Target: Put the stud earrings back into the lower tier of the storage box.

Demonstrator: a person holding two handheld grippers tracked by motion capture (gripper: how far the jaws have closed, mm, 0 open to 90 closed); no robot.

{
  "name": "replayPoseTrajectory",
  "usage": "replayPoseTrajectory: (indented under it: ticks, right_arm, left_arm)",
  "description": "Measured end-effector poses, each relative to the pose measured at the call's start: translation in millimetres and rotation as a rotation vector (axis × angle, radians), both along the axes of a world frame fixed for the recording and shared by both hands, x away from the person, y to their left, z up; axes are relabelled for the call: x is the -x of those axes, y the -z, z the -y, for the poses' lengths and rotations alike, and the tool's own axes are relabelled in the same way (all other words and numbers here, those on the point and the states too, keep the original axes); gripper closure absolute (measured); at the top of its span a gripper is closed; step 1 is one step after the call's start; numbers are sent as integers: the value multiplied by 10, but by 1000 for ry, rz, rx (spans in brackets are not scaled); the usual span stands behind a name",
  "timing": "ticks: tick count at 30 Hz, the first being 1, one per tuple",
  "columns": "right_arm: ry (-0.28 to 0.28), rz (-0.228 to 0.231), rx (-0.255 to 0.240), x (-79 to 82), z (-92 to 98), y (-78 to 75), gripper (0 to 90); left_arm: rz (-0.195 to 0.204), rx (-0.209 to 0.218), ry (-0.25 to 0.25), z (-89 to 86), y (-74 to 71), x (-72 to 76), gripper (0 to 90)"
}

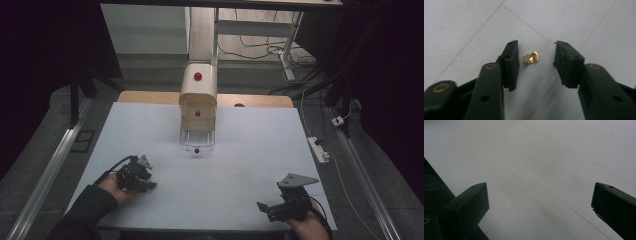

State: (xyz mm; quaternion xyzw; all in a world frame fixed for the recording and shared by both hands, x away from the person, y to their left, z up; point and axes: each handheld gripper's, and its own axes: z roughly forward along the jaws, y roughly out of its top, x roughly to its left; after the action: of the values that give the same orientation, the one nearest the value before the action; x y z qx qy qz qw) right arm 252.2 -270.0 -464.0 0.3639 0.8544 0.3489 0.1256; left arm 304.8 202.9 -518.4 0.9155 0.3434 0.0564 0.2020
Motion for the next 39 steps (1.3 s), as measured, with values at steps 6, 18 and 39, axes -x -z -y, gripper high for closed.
replayPoseTrajectory:
  ticks: [6, 18, 39]
  right_arm:
    - [-5, 2, 7, -1, -6, 3, 12]
    - [-7, 1, 8, -1, -8, 3, 12]
    - [-6, 2, 7, -2, -6, 3, 11]
  left_arm:
    - [-9, -10, -12, 6, -11, -11, 761]
    - [-27, 65, -36, -52, -17, -57, 768]
    - [116, 289, -64, -165, -280, -66, 765]
